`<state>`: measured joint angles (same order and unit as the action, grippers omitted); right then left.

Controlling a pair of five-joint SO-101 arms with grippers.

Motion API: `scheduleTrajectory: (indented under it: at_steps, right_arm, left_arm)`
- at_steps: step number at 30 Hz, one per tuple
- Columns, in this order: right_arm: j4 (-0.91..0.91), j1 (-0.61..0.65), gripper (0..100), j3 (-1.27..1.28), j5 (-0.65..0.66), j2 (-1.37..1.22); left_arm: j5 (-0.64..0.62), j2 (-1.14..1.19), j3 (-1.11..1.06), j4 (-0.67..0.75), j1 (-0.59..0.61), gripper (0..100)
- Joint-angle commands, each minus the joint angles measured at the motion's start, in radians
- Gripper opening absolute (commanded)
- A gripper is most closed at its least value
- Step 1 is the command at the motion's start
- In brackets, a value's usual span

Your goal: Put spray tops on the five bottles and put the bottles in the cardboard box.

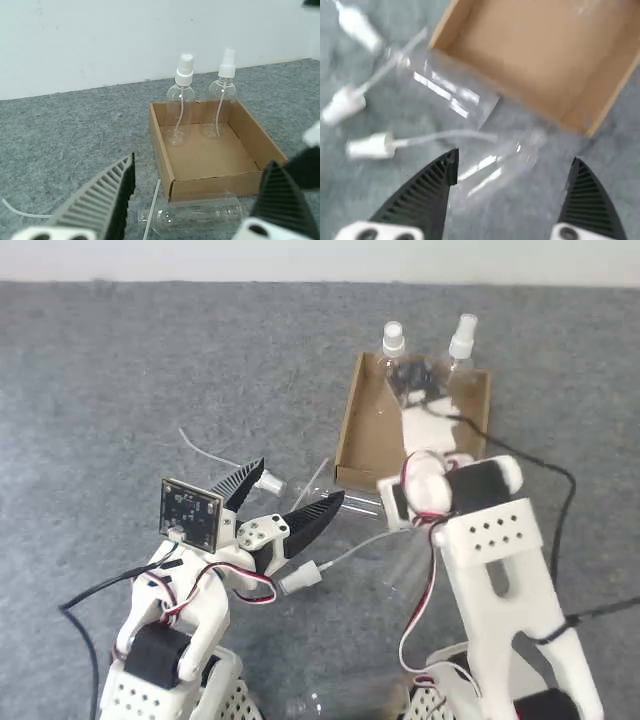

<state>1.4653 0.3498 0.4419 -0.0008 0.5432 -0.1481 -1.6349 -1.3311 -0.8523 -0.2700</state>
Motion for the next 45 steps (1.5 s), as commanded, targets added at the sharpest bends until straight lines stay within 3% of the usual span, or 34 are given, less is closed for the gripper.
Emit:
scheduleTrajectory:
  at_steps: [1,5,10,17,24,29,33,39,45]
  right_arm:
    - [-0.051,0.005,28.5,0.14,0.011,0.05]
    - [-0.084,0.005,28.9,0.247,-0.166,0.05]
    - [-0.171,0.004,28.9,0.367,-0.199,0.05]
    - [-0.366,-0.019,28.5,0.5,-0.371,0.05]
    - [-0.387,-0.021,28.4,0.559,-0.456,0.05]
    - [-0.387,-0.056,13.8,0.566,-0.45,0.05]
    - [-0.375,-0.108,4.2,0.566,-0.338,0.051]
    - [-0.315,-0.243,3.9,0.566,-0.272,0.051]
    - [-0.32,-0.458,3.9,0.562,-0.172,0.051]
  left_arm:
    - [0.003,-0.017,0.004,0.029,-0.002,36]
    - [0.003,-0.017,0.004,0.029,-0.002,36]
    - [0.003,-0.017,0.004,0.029,-0.002,36]
    - [0.003,-0.017,0.004,0.029,-0.002,36]
    - [0.003,-0.017,0.004,0.029,-0.002,36]
    - [0.003,-0.017,0.004,0.029,-0.002,36]
    - [0.003,-0.017,0.004,0.029,-0.002,36]
    - [0.003,-0.017,0.004,0.029,-0.002,36]
    - [0.003,-0.017,0.004,0.029,-0.002,36]
